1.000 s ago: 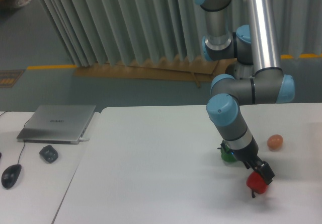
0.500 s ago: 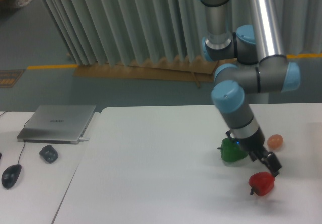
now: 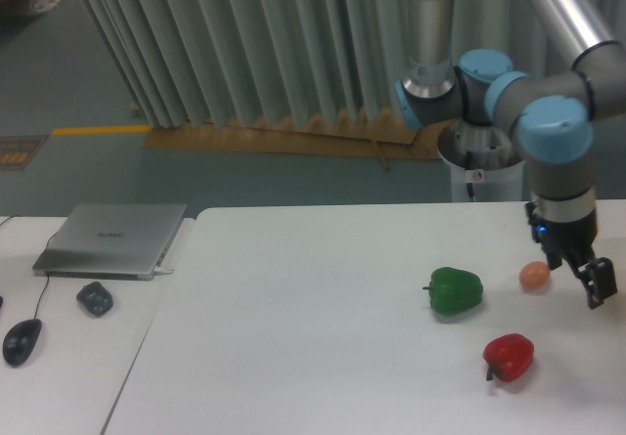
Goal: Place the red pepper on the table
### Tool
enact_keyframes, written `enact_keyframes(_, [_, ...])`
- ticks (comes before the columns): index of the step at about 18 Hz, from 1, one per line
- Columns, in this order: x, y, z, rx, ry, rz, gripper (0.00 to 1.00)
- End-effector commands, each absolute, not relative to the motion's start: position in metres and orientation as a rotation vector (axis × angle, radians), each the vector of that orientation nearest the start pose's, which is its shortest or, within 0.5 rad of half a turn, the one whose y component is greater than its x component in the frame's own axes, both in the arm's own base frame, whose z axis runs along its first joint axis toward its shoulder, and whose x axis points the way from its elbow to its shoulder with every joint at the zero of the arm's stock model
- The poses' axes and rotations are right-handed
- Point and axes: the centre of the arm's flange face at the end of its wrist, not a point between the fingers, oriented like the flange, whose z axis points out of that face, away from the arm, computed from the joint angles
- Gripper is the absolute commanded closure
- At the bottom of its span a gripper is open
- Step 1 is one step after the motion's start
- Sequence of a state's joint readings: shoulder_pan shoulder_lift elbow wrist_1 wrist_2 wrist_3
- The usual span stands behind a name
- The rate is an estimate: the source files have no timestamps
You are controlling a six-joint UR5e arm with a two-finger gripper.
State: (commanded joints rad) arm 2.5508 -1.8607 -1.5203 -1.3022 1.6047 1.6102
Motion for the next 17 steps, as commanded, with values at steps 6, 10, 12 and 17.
enact_keyframes(6, [-0.4378,0.4379,0.3822,-2.946,1.147,0.016,0.0])
enact_keyframes(10, [-0.4411,0.4368,0.3808,-2.943,1.156,0.014,0.0])
enact_keyframes(12, [-0.4423,0.4352,0.3805,-2.946,1.154,0.009,0.0])
enact_keyframes(17, [-0.4421,0.4348,0.3815,-2.947,1.155,0.012,0.0])
